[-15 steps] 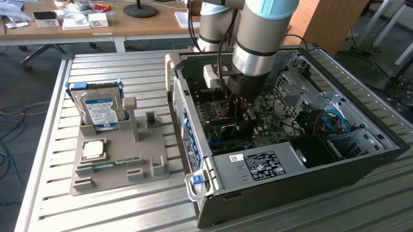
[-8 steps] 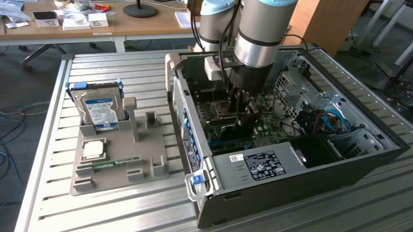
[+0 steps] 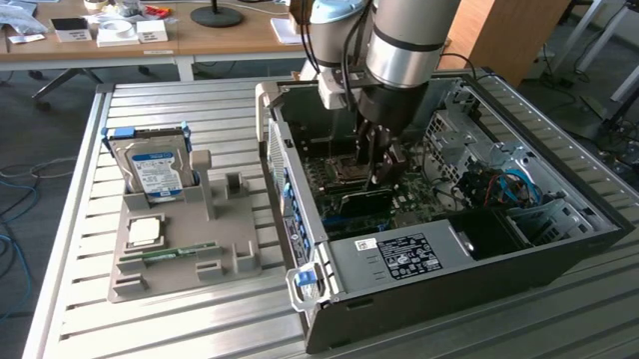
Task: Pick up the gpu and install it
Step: 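Insert the gpu into the slot, then press down on the gpu until it lock into place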
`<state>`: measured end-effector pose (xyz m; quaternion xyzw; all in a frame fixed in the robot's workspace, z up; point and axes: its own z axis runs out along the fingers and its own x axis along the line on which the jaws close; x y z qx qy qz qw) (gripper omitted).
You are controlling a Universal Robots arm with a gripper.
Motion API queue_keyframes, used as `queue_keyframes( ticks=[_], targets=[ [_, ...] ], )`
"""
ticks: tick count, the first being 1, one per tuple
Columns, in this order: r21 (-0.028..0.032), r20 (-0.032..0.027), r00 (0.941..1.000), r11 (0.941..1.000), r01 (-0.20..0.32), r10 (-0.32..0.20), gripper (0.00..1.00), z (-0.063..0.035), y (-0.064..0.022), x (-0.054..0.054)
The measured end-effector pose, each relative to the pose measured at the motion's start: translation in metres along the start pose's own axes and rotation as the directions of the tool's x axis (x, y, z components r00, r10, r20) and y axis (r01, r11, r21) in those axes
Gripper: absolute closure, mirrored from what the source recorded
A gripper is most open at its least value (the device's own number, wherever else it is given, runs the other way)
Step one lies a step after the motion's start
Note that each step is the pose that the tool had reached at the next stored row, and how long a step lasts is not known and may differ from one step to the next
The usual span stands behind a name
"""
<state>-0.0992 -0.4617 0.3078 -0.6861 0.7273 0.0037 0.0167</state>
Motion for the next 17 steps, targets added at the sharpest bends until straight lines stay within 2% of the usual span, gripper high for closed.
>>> queue_keyframes(
  ticks=[3, 17],
  targets=[
    [0.0006, 0.0000, 1.0000, 1.0000, 0.000, 0.000, 0.43, -0.0048, -0.0001, -0.0001],
    [0.0008, 0.0000, 1.0000, 1.0000, 0.000, 0.000, 0.43, -0.0050, -0.0001, -0.0001]
  ],
)
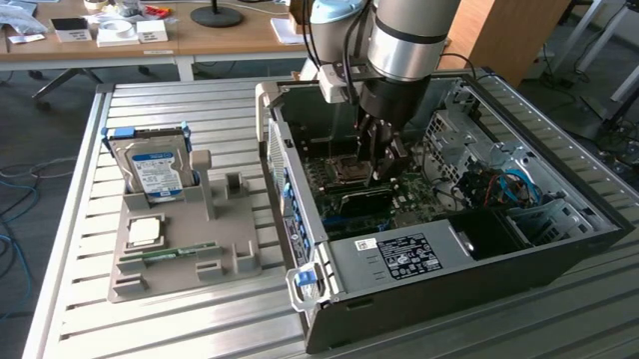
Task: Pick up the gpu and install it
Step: 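Press down on the gpu until it lock into place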
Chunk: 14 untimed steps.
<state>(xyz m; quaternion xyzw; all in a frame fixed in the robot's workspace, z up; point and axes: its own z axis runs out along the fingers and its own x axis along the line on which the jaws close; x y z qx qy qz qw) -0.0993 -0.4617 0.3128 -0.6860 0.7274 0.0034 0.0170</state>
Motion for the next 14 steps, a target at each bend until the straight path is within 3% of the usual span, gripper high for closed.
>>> queue_keyframes(
  ticks=[2, 7, 9, 12, 14],
  targets=[
    [0.0000, 0.0000, 1.0000, 1.0000, 0.000, 0.000, 0.44, 0.0000, 0.0000, 0.0000],
    [0.0000, 0.0000, 1.0000, 1.0000, 0.000, 0.000, 0.68, 0.0000, 0.0000, 0.0000],
    [0.0000, 0.0000, 1.0000, 1.0000, 0.000, 0.000, 0.68, 0.0000, 0.0000, 0.0000],
    [-0.0001, 0.0000, 1.0000, 1.0000, 0.000, 0.000, 0.85, 0.0000, 0.0000, 0.0000],
    [0.0000, 0.0000, 1.0000, 1.0000, 0.000, 0.000, 0.89, 0.0000, 0.0000, 0.0000]
  ],
)
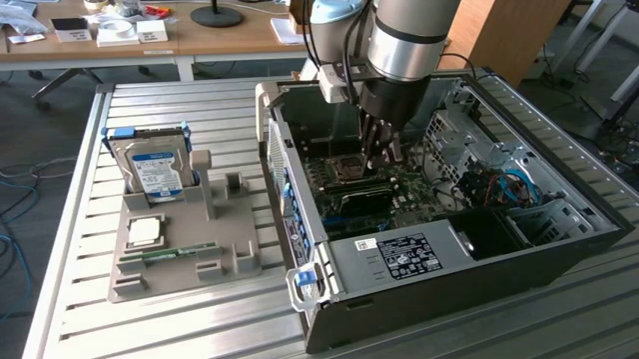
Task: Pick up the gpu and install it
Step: 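Press down on the gpu until it lock into place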
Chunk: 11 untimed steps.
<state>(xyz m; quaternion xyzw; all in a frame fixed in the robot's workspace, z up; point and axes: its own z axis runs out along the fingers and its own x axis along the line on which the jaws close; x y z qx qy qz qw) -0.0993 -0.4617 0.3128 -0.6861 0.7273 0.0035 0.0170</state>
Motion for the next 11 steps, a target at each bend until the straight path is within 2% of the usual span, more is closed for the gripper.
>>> queue_keyframes(
  ticks=[11],
  targets=[
    [0.0001, 0.0003, 1.0000, 1.0000, 0.000, 0.000, 0.89, 0.0019, 0.0010, -0.0035]
  ],
)
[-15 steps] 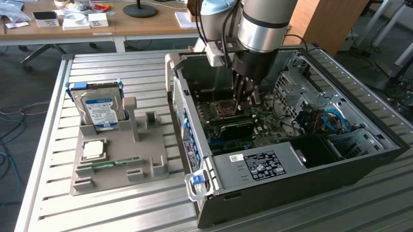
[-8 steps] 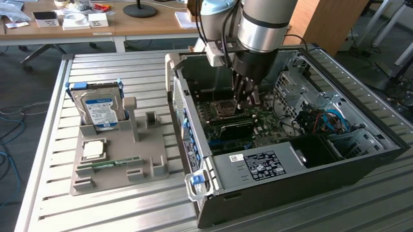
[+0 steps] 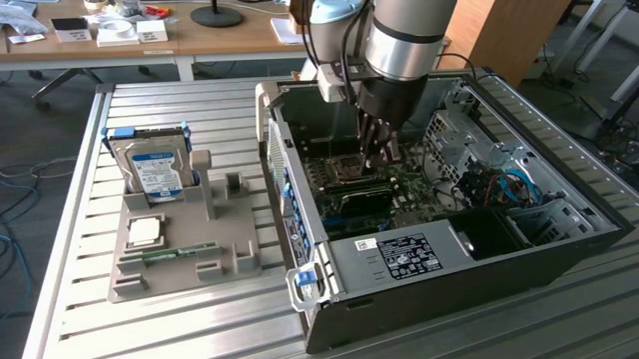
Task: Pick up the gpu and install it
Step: 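Press down on the gpu until it lock into place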
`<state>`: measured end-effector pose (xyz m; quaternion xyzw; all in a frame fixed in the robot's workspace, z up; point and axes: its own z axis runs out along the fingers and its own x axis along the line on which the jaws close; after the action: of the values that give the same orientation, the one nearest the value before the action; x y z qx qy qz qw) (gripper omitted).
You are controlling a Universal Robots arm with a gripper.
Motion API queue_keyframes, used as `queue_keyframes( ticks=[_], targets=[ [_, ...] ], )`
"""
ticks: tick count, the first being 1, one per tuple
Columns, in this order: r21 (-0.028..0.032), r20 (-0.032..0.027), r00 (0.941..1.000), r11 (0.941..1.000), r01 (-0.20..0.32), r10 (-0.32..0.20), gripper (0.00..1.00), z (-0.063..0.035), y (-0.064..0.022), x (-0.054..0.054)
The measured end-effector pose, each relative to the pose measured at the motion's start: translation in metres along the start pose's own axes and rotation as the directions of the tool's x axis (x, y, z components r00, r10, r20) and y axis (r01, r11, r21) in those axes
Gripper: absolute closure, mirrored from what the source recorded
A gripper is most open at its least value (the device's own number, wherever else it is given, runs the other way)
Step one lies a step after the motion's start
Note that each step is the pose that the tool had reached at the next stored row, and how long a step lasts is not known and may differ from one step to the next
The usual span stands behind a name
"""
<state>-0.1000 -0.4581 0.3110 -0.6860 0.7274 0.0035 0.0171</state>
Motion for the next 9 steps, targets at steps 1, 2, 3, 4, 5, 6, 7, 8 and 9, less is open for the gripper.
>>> queue_keyframes(
  ticks=[1, 2, 3, 4, 5, 6, 7, 8, 9],
  targets=[
    [-0.0001, -0.0001, 1.0000, 1.0000, 0.000, 0.000, 0.89, 0.0013, 0.0000, 0.000],
    [-0.0002, -0.0003, 1.0000, 1.0000, 0.000, 0.000, 0.89, 0.0029, 0.0000, 0.000],
    [-0.0002, -0.0001, 1.0000, 1.0000, 0.000, 0.000, 0.89, 0.0048, 0.0001, -0.001],
    [-0.0001, -0.0001, 1.0000, 1.0000, 0.000, 0.000, 0.89, 0.0066, 0.0002, -0.001],
    [-0.0002, -0.0002, 1.0000, 1.0000, 0.000, 0.000, 0.89, 0.0084, 0.0002, -0.001],
    [-0.0002, -0.0002, 1.0000, 1.0000, 0.000, 0.000, 0.89, 0.0101, 0.0003, -0.001],
    [-0.0002, -0.0002, 1.0000, 1.0000, 0.000, 0.000, 0.89, 0.0118, 0.0003, -0.001],
    [-0.0002, -0.0002, 1.0000, 1.0000, 0.000, 0.000, 0.89, 0.0132, 0.0004, -0.001],
    [-0.0002, -0.0003, 1.0000, 1.0000, 0.000, 0.000, 0.89, 0.0147, 0.0004, -0.001]
  ],
)
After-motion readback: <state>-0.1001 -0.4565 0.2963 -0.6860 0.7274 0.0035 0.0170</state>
